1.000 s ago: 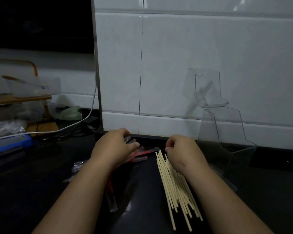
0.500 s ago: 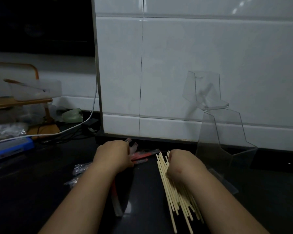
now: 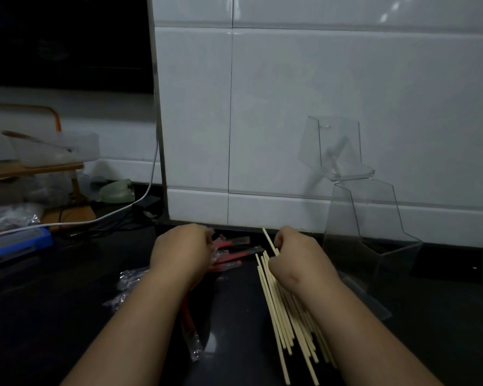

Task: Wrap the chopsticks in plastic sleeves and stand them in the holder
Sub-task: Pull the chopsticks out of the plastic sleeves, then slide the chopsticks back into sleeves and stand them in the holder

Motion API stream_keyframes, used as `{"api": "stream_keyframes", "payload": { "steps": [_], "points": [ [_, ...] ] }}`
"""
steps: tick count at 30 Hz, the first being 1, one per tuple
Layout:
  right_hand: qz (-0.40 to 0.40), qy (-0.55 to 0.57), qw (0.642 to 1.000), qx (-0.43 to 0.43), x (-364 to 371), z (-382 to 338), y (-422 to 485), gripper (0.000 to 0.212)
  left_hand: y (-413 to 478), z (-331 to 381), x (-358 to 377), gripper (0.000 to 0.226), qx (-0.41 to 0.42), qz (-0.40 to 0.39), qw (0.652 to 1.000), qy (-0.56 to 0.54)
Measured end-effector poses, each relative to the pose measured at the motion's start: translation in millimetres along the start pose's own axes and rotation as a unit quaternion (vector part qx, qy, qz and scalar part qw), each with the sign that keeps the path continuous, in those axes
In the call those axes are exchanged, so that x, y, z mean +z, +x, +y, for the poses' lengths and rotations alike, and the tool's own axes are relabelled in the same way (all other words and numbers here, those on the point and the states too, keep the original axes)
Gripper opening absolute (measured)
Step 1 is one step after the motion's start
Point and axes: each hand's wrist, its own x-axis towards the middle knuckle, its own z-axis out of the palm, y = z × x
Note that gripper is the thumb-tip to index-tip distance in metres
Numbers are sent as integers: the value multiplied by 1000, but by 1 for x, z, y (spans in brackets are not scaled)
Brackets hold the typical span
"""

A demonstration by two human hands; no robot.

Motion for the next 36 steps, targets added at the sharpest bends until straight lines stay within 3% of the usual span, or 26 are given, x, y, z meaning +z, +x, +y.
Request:
{"api": "stream_keyframes", "payload": {
  "steps": [4,6,7,9,11,14,17,21,28,32,36],
  "points": [
    [72,208,974,-60,4,0,4,21,-2,4,-6,15,-9,80,995,-66],
    [89,332,937,-63,4,-3,4,31,-5,9,-13,14,-20,111,973,-200],
    [92,374,921,-61,3,-4,4,34,-6,12,-17,14,-30,112,942,-315],
    [114,402,907,-54,3,-5,7,34,-9,18,-24,14,-69,45,838,-540],
    [102,441,891,-38,2,-5,9,26,-10,19,-28,12,-84,-57,751,-652],
    [10,578,816,-25,-1,-8,7,13,-11,20,-27,10,-84,-162,707,-683],
    [-27,606,793,-54,-5,-9,2,19,-14,25,-27,9,-71,-213,708,-670],
    [1,549,834,-60,-3,-9,3,16,-15,20,-25,8,-25,-243,742,-624],
    [37,418,899,-126,6,-8,3,20,-11,22,-28,11,-25,-40,785,-617],
    [39,368,918,-140,9,-14,-3,18,-17,30,-32,10,10,-28,799,-601],
    [35,339,931,-133,11,-16,-4,20,-21,33,-35,9,34,-55,789,-611]
  ]
}}
